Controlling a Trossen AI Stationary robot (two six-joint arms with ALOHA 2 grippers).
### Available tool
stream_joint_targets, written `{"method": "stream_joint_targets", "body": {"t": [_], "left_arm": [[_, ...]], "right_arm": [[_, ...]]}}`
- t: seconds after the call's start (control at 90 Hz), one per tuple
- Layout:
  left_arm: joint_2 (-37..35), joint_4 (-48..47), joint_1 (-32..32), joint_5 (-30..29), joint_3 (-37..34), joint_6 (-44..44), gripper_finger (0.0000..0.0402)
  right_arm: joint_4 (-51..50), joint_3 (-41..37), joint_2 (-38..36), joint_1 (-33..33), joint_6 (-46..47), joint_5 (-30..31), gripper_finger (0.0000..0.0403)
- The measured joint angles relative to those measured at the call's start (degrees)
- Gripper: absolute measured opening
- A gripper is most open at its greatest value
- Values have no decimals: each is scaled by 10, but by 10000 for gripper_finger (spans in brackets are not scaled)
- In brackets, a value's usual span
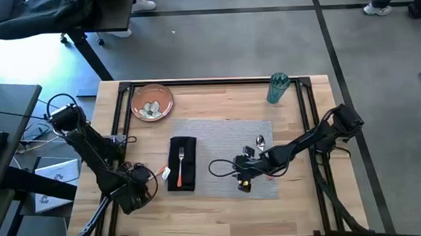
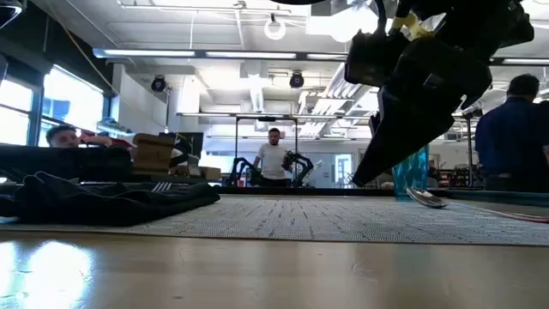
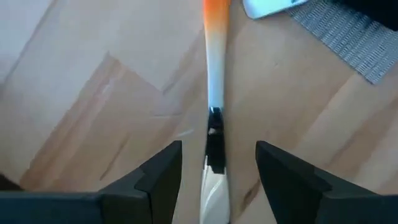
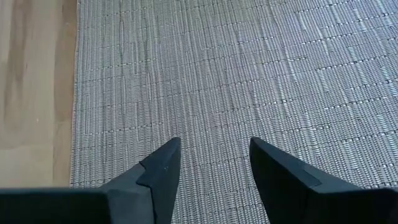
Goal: Set table place
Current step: Put the orange table knife on the gray table mat beside the orange spoon
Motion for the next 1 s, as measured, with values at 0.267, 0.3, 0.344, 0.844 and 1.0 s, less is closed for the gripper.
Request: {"method": "stream_joint_targets", "body": {"t": [0.267,0.3,0.344,0.844,1.0], "left_arm": [[56,7,0,-34,0,-2,163],[64,12,0,-40,0,-5,160],[74,20,-1,-47,2,-5,156],[117,38,-9,-66,5,-9,10],[118,35,-9,-71,8,-20,3]], "right_arm": [[6,0,0,0,0,13,171],[6,0,0,0,0,12,171],[6,0,0,0,0,12,171],[7,0,0,0,1,12,171],[7,0,0,0,0,12,171]]}}
